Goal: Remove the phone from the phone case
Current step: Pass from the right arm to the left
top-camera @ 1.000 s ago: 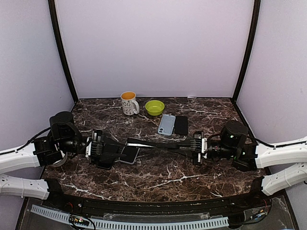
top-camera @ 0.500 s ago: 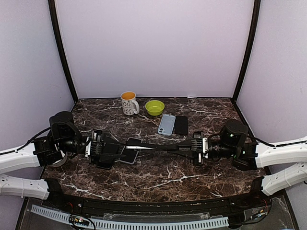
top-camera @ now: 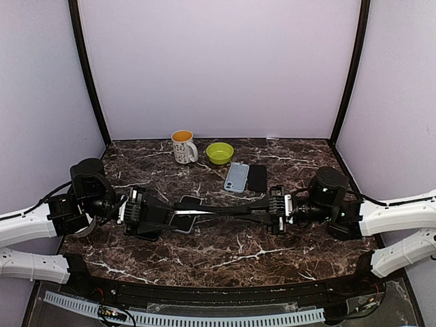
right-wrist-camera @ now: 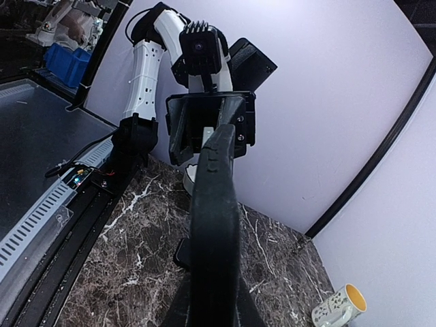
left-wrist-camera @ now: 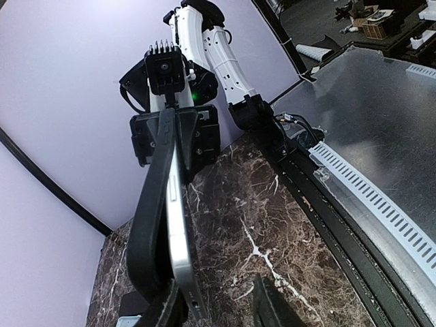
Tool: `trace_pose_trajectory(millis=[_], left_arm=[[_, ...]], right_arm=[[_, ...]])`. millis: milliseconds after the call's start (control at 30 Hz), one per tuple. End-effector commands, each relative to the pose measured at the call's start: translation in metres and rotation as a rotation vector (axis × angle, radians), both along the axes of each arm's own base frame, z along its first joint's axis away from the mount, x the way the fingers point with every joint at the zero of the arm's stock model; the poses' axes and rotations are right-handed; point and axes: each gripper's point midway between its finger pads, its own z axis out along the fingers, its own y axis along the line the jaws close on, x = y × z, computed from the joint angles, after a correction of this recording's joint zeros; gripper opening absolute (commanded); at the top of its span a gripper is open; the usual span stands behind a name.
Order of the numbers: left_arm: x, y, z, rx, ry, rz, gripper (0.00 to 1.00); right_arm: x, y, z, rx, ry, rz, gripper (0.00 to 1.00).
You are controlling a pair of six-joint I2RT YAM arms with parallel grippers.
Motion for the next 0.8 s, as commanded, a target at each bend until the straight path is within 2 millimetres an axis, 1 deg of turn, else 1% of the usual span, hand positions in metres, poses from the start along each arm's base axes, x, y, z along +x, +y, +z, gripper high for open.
trace_pose_trajectory(millis=[0,167,400,633,767], left_arm=[[-0.004,0.000,0.007,-0.028,-0.001,-0.025,0.39],[-0.002,0.000,0.010,-0.040,-0.009,-0.010,0.38],[0.001,0.000,0.016,-0.060,-0.018,0.006,0.32],[0.002,0.000,0.017,-0.066,-0.021,0.012,0.28],[0.002,0.000,0.018,-0.069,-0.024,0.016,0.25]], right_arm=[[0.001,0.002,0.042,0.117,-0.060,0.012,0.00],[0.001,0.007,0.038,0.103,-0.059,0.018,0.00],[-0.004,0.016,0.033,0.104,-0.055,0.031,0.00],[-0.005,0.023,0.032,0.115,-0.051,0.039,0.00],[-0.006,0.025,0.032,0.116,-0.048,0.044,0.00]])
